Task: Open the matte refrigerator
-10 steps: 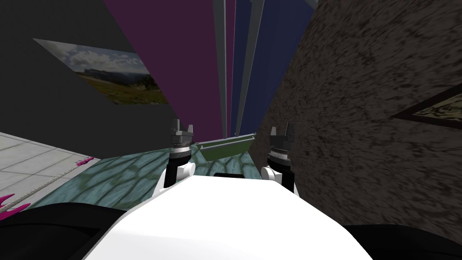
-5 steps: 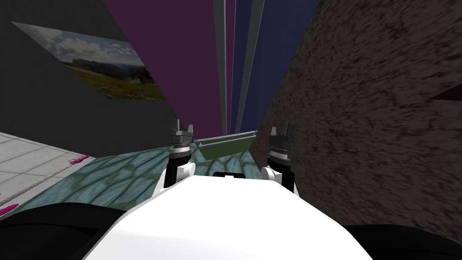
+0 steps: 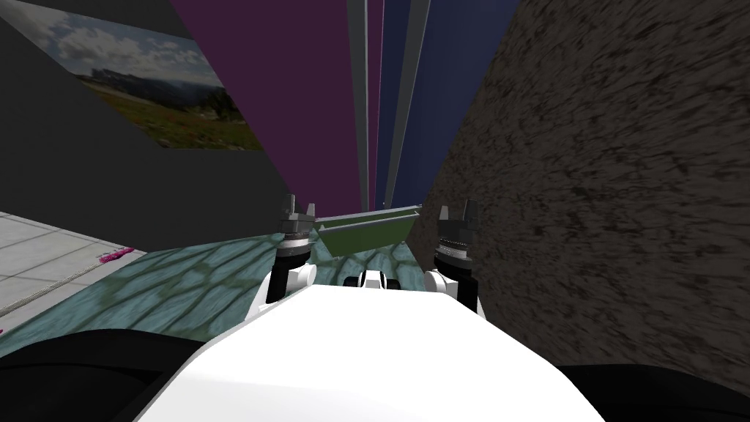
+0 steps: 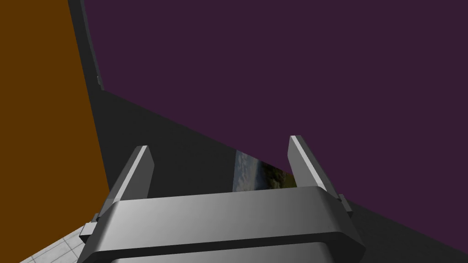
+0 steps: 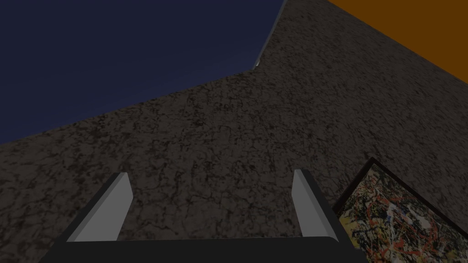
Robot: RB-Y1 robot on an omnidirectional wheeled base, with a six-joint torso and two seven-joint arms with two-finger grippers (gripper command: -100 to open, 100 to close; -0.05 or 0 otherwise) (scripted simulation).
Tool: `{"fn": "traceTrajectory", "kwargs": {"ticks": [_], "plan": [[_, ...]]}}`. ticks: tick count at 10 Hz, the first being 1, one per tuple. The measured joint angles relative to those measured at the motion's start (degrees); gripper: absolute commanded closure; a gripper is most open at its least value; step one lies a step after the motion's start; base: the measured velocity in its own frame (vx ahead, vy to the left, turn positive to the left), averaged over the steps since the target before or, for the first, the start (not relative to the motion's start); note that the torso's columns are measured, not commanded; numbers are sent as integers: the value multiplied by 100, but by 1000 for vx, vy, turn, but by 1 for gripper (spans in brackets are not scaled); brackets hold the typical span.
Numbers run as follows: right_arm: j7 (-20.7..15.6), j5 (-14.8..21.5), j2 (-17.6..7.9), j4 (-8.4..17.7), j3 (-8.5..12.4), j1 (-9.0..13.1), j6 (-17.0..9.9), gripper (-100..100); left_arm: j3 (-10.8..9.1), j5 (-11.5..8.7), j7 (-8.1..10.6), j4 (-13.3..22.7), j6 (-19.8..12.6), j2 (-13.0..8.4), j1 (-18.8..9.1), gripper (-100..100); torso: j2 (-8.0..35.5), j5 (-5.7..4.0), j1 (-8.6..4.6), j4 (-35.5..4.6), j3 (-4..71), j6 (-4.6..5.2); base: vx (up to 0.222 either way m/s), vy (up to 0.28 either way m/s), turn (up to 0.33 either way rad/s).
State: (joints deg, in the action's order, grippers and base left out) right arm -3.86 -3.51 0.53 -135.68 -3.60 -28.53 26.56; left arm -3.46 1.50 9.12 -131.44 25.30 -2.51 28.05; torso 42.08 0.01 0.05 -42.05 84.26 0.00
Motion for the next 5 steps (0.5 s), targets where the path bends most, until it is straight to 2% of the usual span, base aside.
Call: {"fn": "traceTrajectory", "kwargs": {"ticks": [4,5], "plan": [[0,0,0,0,0,0,0,0,-64,-27,-20,620,357,-442,-133,-100,22,-1,-2,-24,30,0,-5,32,51],[0,0,0,0,0,0,0,0,-75,-30,-24,742,420,-481,-158,-100,20,-2,-8,-23,32,1,-1,30,48]]}}
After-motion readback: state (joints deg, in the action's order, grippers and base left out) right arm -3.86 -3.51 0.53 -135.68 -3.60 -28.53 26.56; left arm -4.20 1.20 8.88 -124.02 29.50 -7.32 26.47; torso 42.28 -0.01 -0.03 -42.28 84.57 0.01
